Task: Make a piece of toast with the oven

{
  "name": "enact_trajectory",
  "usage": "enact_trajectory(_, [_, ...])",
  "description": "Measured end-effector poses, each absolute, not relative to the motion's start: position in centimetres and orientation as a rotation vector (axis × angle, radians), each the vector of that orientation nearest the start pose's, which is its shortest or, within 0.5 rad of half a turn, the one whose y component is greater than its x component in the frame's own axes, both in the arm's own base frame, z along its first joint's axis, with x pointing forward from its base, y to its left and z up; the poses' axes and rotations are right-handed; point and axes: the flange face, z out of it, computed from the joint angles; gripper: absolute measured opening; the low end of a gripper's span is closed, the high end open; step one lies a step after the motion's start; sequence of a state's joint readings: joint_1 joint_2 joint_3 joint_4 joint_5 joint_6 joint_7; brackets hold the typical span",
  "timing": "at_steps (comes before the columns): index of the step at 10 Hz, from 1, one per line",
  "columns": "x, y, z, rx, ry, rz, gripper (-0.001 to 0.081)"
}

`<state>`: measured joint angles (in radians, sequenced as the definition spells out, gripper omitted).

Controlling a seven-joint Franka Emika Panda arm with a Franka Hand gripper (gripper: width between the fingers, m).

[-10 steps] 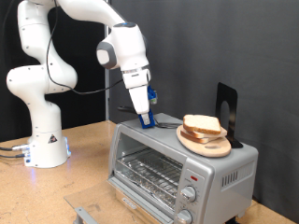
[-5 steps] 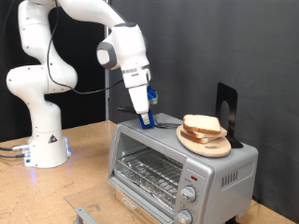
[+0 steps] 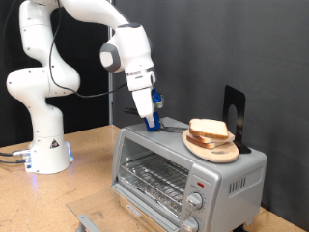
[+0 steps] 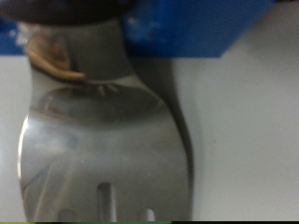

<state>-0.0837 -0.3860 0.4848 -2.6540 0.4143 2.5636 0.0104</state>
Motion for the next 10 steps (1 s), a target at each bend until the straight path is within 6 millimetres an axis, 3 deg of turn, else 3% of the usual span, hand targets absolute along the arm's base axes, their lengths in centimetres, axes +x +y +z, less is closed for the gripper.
enact_trajectory(5, [39.6, 15.7, 38.8, -2.912, -0.06, -0.382, 0.039])
enact_trajectory(10, [39.6, 15.5, 44.9, -2.781, -0.1, -0.365, 0.039])
